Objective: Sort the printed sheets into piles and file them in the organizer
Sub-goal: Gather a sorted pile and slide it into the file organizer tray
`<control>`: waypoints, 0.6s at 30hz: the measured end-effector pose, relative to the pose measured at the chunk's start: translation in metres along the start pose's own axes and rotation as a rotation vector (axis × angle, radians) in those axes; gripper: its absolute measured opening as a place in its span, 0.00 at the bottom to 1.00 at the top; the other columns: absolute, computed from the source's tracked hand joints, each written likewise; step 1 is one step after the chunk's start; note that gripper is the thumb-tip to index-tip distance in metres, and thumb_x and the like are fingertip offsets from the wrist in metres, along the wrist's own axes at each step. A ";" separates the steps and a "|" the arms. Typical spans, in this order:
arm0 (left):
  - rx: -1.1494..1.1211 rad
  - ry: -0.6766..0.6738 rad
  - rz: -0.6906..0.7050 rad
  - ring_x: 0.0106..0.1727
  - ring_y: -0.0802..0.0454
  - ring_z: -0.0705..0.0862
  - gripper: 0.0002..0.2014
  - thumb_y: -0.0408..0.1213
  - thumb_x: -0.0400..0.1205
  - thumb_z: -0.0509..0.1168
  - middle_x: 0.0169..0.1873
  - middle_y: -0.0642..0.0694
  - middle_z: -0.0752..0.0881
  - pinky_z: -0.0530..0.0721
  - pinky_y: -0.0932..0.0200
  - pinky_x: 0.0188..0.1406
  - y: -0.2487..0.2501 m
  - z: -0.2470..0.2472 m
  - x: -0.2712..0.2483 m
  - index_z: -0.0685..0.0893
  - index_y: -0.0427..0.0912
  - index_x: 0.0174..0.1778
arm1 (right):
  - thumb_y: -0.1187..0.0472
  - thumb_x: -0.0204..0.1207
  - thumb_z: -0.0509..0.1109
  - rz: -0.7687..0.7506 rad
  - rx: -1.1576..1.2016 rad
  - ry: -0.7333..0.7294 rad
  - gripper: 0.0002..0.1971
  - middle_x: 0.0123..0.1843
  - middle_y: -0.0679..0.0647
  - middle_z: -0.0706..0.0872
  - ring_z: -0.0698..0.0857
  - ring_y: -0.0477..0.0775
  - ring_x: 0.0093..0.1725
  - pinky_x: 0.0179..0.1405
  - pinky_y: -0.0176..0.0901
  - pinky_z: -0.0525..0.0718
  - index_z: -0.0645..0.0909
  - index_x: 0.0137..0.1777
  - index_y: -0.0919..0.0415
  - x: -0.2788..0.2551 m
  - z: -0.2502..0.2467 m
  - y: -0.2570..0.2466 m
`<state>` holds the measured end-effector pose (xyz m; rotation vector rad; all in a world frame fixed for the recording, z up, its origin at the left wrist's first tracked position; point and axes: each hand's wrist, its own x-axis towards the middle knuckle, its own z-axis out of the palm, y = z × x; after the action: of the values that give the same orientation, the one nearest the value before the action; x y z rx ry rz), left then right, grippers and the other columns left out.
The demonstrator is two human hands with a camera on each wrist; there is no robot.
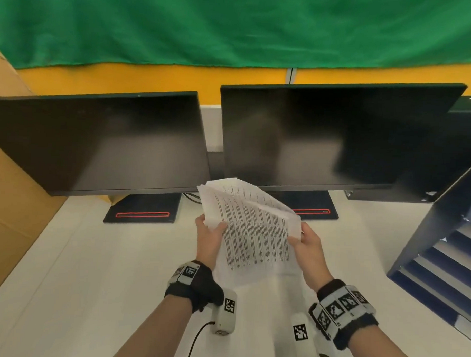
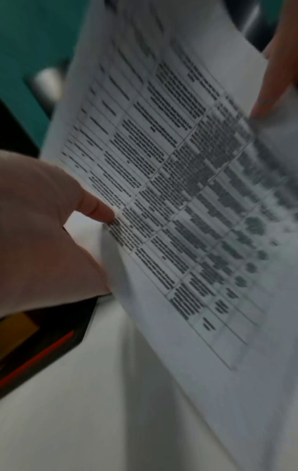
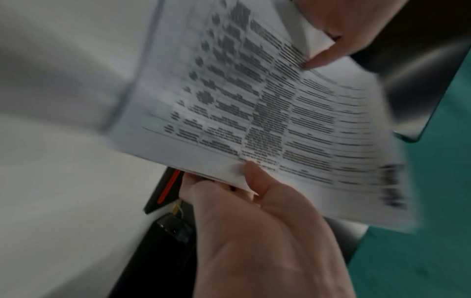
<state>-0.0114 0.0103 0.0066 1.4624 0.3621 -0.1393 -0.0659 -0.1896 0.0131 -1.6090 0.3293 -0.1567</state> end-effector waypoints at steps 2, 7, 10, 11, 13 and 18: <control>-0.009 -0.042 0.112 0.60 0.53 0.78 0.20 0.33 0.83 0.63 0.59 0.51 0.79 0.76 0.51 0.60 0.006 0.012 -0.013 0.63 0.49 0.66 | 0.73 0.76 0.68 -0.085 0.058 0.009 0.11 0.46 0.53 0.87 0.84 0.50 0.45 0.45 0.41 0.83 0.83 0.48 0.56 -0.004 -0.005 -0.005; 0.020 -0.062 0.225 0.62 0.50 0.82 0.16 0.33 0.85 0.59 0.61 0.47 0.82 0.84 0.52 0.58 -0.011 0.027 -0.031 0.73 0.47 0.68 | 0.68 0.73 0.73 -0.057 0.257 0.079 0.11 0.53 0.55 0.90 0.87 0.51 0.53 0.54 0.42 0.82 0.85 0.55 0.60 -0.010 -0.018 -0.005; 0.114 -0.042 0.269 0.61 0.51 0.83 0.15 0.34 0.84 0.60 0.59 0.49 0.84 0.85 0.60 0.53 -0.026 0.029 -0.034 0.74 0.45 0.68 | 0.65 0.74 0.73 -0.008 0.260 0.099 0.11 0.53 0.52 0.91 0.88 0.48 0.56 0.58 0.41 0.82 0.88 0.55 0.58 -0.011 -0.023 0.003; 0.133 -0.030 0.293 0.60 0.51 0.83 0.15 0.33 0.84 0.60 0.58 0.49 0.83 0.85 0.62 0.52 -0.028 0.030 -0.037 0.74 0.44 0.67 | 0.65 0.74 0.73 0.004 0.252 0.109 0.10 0.52 0.52 0.92 0.88 0.48 0.55 0.57 0.41 0.82 0.88 0.54 0.57 -0.012 -0.024 0.003; 0.186 -0.002 0.344 0.56 0.53 0.84 0.12 0.33 0.85 0.59 0.56 0.49 0.82 0.84 0.69 0.45 -0.031 0.033 -0.040 0.71 0.45 0.63 | 0.65 0.75 0.71 0.005 0.248 0.113 0.09 0.50 0.50 0.92 0.88 0.47 0.53 0.53 0.39 0.83 0.88 0.52 0.55 -0.014 -0.023 0.004; 0.269 0.004 0.379 0.50 0.59 0.83 0.11 0.30 0.86 0.56 0.56 0.48 0.80 0.82 0.75 0.36 -0.040 0.045 -0.044 0.65 0.43 0.62 | 0.64 0.75 0.68 -0.003 0.201 0.145 0.06 0.48 0.52 0.85 0.82 0.52 0.48 0.44 0.40 0.78 0.80 0.50 0.62 -0.016 -0.024 0.009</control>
<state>-0.0587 -0.0440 -0.0143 1.7713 0.0650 0.1248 -0.0893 -0.2076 0.0073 -1.4022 0.4101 -0.3006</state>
